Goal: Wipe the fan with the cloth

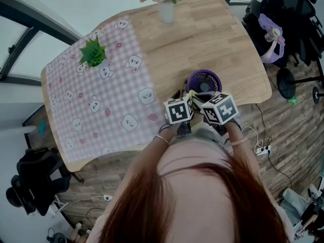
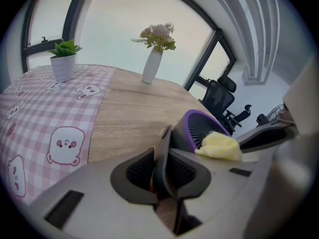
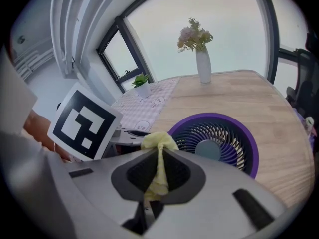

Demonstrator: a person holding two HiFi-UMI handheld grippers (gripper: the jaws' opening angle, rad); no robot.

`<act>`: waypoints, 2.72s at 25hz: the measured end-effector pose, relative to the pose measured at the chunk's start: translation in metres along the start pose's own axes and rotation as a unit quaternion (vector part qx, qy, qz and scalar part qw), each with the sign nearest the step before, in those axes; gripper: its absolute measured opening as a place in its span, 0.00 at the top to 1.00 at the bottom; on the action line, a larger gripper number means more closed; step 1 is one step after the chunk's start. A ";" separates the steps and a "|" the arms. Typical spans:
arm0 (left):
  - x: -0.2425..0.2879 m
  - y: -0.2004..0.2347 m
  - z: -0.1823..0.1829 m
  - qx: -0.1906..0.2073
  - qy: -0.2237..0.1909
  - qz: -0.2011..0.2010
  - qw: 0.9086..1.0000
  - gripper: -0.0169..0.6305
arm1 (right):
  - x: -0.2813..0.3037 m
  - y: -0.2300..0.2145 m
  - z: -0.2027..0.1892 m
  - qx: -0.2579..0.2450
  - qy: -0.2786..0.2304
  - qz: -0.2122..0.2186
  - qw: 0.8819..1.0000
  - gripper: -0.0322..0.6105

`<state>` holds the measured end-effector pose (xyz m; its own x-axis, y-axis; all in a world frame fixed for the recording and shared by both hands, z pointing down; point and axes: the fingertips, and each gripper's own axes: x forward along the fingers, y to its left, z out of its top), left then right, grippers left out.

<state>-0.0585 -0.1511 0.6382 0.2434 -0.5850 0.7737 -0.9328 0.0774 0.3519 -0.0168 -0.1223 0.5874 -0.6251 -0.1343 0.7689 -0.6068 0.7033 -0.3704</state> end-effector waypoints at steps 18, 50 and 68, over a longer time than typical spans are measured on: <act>0.000 -0.004 0.000 0.034 -0.003 -0.002 0.999 0.88 | 0.017 -0.017 0.034 -0.031 0.000 -0.023 0.999 0.91; 0.000 -0.004 0.000 0.030 -0.010 0.003 0.999 0.88 | -0.044 -0.066 0.010 0.034 -0.031 -0.099 0.994 0.91; 0.001 -0.004 0.001 0.041 -0.005 0.001 0.999 0.88 | -0.019 -0.071 0.009 0.009 0.003 -0.123 0.992 0.91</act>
<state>-0.0548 -0.1522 0.6370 0.2385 -0.5928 0.7692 -0.9523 0.0125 0.3050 0.0339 -0.1758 0.5940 -0.4539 -0.2971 0.8401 -0.7496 0.6371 -0.1796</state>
